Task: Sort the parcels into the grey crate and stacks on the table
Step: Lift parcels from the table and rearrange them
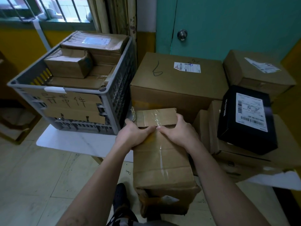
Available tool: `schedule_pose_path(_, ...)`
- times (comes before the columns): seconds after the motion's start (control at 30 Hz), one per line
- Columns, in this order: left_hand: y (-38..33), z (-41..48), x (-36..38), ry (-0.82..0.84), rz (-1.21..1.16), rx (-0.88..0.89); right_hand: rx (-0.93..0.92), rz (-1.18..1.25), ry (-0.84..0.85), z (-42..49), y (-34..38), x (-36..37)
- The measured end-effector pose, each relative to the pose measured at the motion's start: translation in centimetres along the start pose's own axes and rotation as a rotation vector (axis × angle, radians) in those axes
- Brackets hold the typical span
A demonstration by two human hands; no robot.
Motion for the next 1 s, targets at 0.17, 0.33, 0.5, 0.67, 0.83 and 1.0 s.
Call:
schedule_pose_path(0.17,0.4,0.0,0.6,-0.011,-0.038,-0.015,-0.01,0.071,0.007,-0.4,-0.6,0.4)
schedule_pose_path(0.33,0.7,-0.3,0.8,-0.017,-0.069,0.017,-0.03,0.132,-0.003,-0.7,-0.8,0.5)
schedule_pose_path(0.5,1.9,-0.4,0.3,0.035,-0.344,0.061,-0.018,0.311,0.048,-1.0,-0.8,0.1)
schedule_pose_path(0.67,3.3,-0.1,0.5,0.245,-0.837,0.009,0.022,0.579,0.071,-1.0,-1.1,-0.3)
schedule_pose_path(0.83,2.8,0.1,-0.3,0.35,-1.046,0.088,0.004,0.748,0.081,-0.3,-1.5,-1.3)
schedule_pose_path(1.0,1.8,-0.2,-1.6,0.487,-1.107,0.061,0.05,0.831,0.084,-0.2,-1.0,-2.0)
Point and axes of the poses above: each hand's wrist, its own z-axis towards the middle knuckle, its own x-axis out of the palm, y = z × x, the point moved 7 cm from there along z, towards the middle knuckle, and after that the axes turned 3 degrees about z, right-handed, at the moved point
